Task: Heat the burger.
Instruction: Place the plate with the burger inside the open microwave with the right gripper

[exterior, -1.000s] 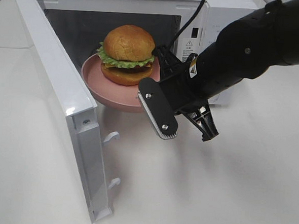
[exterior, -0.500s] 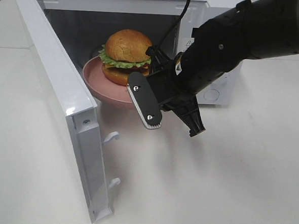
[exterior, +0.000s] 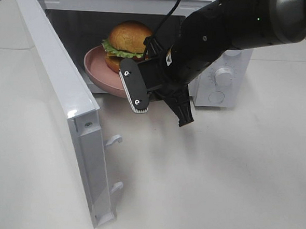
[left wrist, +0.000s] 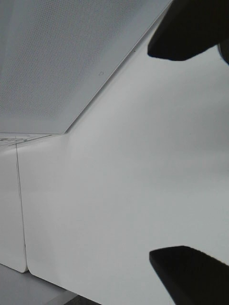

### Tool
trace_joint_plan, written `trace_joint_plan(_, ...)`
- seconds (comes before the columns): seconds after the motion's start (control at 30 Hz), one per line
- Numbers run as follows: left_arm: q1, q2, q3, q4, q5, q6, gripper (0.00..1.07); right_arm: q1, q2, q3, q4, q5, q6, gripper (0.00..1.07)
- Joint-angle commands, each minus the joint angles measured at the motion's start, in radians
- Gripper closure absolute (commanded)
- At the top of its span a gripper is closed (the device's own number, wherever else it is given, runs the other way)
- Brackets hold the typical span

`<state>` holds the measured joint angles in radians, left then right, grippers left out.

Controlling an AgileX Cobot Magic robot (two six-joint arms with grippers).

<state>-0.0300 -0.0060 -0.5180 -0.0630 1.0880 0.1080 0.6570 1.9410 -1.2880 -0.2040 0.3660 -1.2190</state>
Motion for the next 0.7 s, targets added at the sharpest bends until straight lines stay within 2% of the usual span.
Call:
trace_joint_plan(0.03, -0.002, -0.013, 0.0, 0.001, -0.016, -0.004, 0.08, 0.001, 0.01, -0.049, -0.013, -0.067, 0.008, 1.07)
trace_joint_plan(0.33, -0.002, -0.013, 0.0, 0.001, -0.016, -0.004, 0.08, 0.001, 0.059, -0.12, -0.035, -0.062, 0.053, 1.07)
trace_joint_plan(0.6, -0.002, -0.013, 0.0, 0.001, -0.016, -0.004, 0.08, 0.001, 0.134, -0.252, -0.146, 0.026, 0.172, 1.07)
trace_joint_plan(0.7, -0.002, -0.013, 0.0, 0.001, -0.016, -0.004, 0.08, 0.001, 0.142, -0.264, -0.156, 0.034, 0.183, 1.07)
